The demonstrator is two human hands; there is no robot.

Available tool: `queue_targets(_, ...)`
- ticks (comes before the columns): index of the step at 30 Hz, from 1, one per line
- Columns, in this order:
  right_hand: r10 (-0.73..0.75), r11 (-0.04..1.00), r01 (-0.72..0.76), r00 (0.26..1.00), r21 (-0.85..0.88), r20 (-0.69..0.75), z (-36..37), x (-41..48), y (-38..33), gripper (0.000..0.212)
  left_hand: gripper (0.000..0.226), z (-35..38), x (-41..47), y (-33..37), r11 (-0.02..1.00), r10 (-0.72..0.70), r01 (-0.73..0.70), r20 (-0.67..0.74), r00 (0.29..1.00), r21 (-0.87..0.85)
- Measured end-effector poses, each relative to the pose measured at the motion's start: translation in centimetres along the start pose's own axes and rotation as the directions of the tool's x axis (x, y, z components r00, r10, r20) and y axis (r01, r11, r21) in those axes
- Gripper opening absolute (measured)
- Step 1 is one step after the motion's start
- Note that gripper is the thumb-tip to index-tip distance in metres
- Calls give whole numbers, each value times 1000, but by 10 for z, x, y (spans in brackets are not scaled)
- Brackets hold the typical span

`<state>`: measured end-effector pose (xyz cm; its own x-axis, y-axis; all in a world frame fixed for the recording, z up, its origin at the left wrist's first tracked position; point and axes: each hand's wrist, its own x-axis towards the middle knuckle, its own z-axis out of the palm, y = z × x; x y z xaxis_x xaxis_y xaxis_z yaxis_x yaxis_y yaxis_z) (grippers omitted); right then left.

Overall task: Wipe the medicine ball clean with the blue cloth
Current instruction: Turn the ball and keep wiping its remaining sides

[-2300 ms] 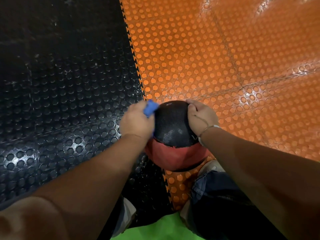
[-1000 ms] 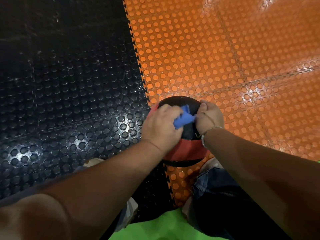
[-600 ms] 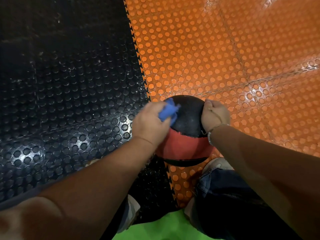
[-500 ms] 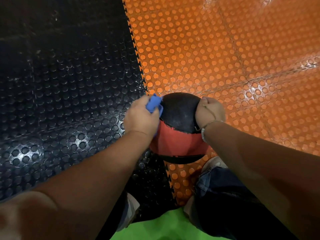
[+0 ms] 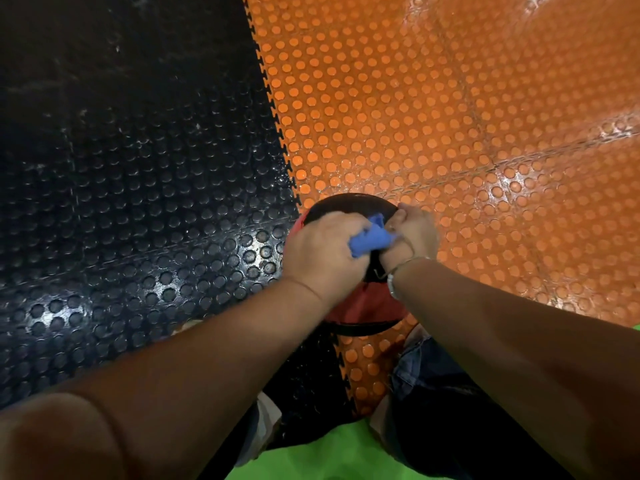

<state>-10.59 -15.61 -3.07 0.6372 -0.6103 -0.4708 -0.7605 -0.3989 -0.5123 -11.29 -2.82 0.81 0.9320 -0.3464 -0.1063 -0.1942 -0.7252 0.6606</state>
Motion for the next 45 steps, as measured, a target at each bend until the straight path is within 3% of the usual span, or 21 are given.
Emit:
queue_targets(4,-57,998,57,998,30,28,1,5,-2,42,11,-14,20,-29,942,-334,334,-130,934,-19)
queue_targets(5,-47,998,46,999,44,22,1,6,-3,42,8,-13,19,-30,935,-354,351,-121,928,-40)
queue_targets(8,-3,994,3,1000,113,2,-1,1,0,40,10,2,-7,-3,990,-113,114,15,993,-87)
queue_targets(10,64,952,-80,996,297,61,-3,-1,1,37,15,8,-20,5,995,-36,40,45,998,-95)
queue_targets(12,171,840,-215,976,499,134,-16,-3,-2,32,6,7,-13,4,984,-121,121,9,993,-131)
queue_targets(14,211,774,-319,944,547,252,-31,-11,-3,42,6,4,-5,6,951,-265,267,30,964,-156)
queue_targets(16,-35,826,-117,966,551,258,-32,-30,-1,49,25,1,1,12,933,-318,323,61,946,-156)
queue_targets(18,-298,860,153,925,486,234,-25,-52,-4,45,58,-6,2,14,966,-190,218,194,963,-137)
queue_targets(20,-333,886,208,907,414,258,-18,-54,-7,59,102,-17,6,6,950,-5,133,411,911,-281)
queue_targets(21,-323,890,191,906,414,275,-16,-50,-8,64,118,-25,8,1,905,43,174,490,871,-389)
queue_targets(23,-291,891,162,920,423,261,-19,-44,-8,50,124,-39,15,-9,754,64,321,551,832,-573)
queue_targets(24,-268,889,143,933,436,240,-25,-42,-7,34,119,-43,19,-14,720,25,341,514,858,-605)
queue_targets(26,-186,876,50,953,479,240,-36,-36,-2,20,119,-42,29,-21,846,-95,288,405,909,-449)
queue_targets(28,-93,871,-51,959,488,267,-50,-27,0,29,123,-34,33,-24,968,-165,227,408,898,-109)
queue_targets(30,7,853,-166,951,494,308,-70,-12,-3,31,119,-20,30,-26,983,-173,124,451,876,137)
queue_targets(33,61,835,-246,930,491,363,-96,11,-5,38,115,-13,30,-25,984,-146,84,442,885,157)
queue_targets(36,4,963,2,1000,269,-24,-98,19,-10,40,107,-19,36,-28,988,-145,102,480,865,115)
queue_targets(38,-154,952,196,971,234,-184,-91,11,-20,29,111,-22,38,-28,984,-154,89,477,865,156)
queue_targets(40,-355,912,364,931,188,-82,-78,-1,-28,40,120,-20,39,-26,975,-185,107,443,877,194)
queue_targets(42,-515,855,517,838,37,178,-54,-16,-30,60,128,-11,39,-25,962,-220,132,392,893,239)
queue_targets(45,-556,652,692,714,-309,426,-25,-14,-20,67,137,-2,35,-28,944,-263,163,355,897,288)
